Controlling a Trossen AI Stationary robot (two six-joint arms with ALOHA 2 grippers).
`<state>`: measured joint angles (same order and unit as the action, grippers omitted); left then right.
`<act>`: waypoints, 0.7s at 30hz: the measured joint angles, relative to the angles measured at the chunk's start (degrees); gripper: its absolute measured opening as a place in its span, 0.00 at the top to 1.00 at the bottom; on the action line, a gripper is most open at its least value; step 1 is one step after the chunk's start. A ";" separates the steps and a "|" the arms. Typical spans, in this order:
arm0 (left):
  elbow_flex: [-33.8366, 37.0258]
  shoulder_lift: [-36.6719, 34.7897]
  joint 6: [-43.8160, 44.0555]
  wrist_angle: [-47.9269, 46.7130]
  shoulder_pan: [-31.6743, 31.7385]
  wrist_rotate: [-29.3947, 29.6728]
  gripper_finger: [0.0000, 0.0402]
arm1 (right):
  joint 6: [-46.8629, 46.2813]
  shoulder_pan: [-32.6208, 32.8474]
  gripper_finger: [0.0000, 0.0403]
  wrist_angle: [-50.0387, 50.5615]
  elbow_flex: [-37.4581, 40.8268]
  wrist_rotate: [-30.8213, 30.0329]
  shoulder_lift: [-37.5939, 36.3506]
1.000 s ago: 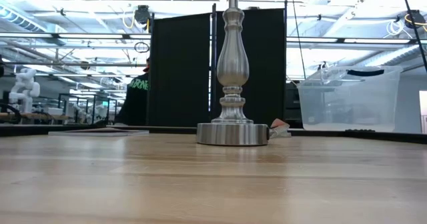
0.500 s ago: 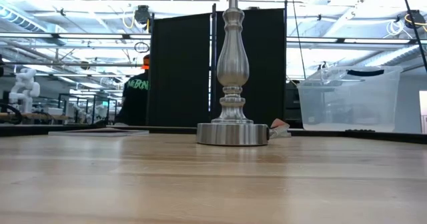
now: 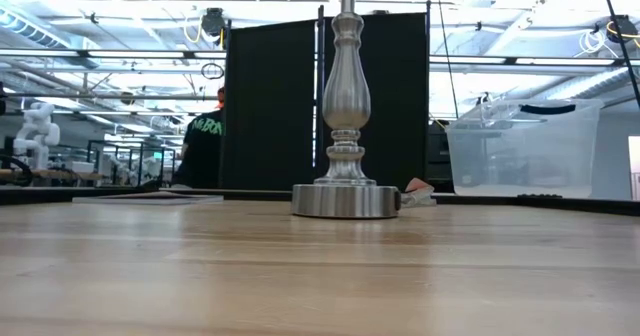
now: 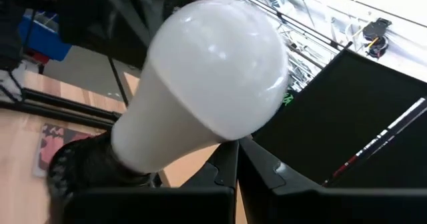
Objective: Screw lightbulb
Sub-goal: Insert the lightbulb into the silver lamp
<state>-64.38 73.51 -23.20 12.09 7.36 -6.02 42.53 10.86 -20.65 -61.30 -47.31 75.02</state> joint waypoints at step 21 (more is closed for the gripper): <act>0.00 0.43 2.07 -1.93 3.38 1.35 1.00 | -1.17 4.36 1.00 0.56 -0.02 -2.28 0.13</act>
<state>-64.38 73.94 -21.13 10.16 10.74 -4.67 41.36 15.22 -20.08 -61.31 -49.59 75.16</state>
